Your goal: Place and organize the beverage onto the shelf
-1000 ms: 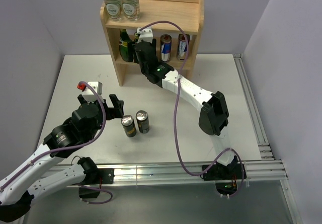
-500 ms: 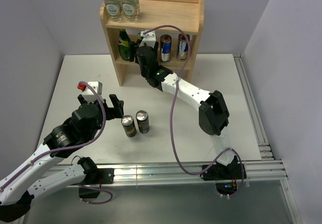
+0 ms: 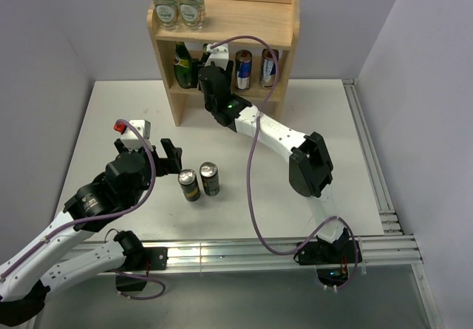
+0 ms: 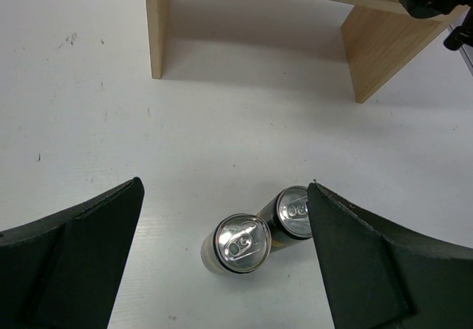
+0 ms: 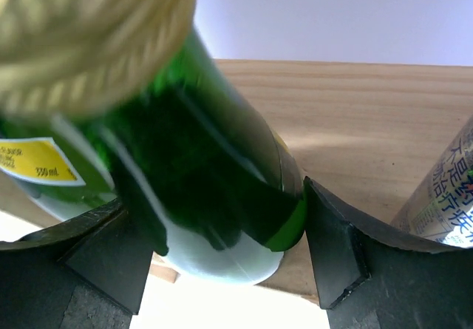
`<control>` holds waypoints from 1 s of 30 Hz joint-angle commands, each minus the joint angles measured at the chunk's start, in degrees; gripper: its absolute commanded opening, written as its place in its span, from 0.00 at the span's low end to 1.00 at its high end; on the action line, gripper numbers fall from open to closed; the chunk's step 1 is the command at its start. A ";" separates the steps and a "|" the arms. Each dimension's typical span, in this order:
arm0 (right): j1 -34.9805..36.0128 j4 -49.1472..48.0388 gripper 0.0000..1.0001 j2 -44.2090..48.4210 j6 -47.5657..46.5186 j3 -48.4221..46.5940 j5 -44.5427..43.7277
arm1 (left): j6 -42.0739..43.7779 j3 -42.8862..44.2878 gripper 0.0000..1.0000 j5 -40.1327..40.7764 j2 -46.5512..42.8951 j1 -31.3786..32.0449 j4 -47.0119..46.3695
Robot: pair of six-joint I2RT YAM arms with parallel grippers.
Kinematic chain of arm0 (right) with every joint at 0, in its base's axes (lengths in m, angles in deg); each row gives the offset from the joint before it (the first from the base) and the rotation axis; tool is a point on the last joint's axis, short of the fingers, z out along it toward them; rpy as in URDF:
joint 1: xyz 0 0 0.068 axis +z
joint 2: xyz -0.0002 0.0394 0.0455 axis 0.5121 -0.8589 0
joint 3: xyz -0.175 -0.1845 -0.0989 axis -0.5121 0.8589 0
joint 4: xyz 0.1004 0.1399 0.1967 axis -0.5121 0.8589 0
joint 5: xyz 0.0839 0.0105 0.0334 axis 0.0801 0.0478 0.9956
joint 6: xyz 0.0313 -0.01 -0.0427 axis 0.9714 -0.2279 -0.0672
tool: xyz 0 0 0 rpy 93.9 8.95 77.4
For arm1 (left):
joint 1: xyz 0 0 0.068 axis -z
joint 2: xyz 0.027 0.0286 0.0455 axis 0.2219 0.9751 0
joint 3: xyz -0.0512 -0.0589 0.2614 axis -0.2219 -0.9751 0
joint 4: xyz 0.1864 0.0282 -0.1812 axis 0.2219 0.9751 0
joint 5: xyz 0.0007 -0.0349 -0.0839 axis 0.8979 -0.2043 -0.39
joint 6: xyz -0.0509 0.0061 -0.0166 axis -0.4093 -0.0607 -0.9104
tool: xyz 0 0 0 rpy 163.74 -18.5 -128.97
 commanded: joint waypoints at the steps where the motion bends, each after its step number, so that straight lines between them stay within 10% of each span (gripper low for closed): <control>1: -1.23 -0.76 0.31 -2.10 -1.46 -5.76 0.96 | -0.55 0.08 0.99 -0.77 0.16 -0.34 -0.45; 8: -1.58 -1.02 0.48 -3.42 -2.17 -6.99 0.88 | -0.46 -0.01 0.99 -0.94 -0.02 -0.34 -0.54; 15: -1.75 -1.20 1.00 -5.09 -2.25 -8.48 0.96 | -0.55 -0.01 0.99 -0.86 0.33 -0.34 -0.45; 30: -1.75 -2.08 1.00 -3.60 -2.25 -5.78 0.79 | -0.29 -0.01 0.99 -0.94 0.59 -0.34 -0.45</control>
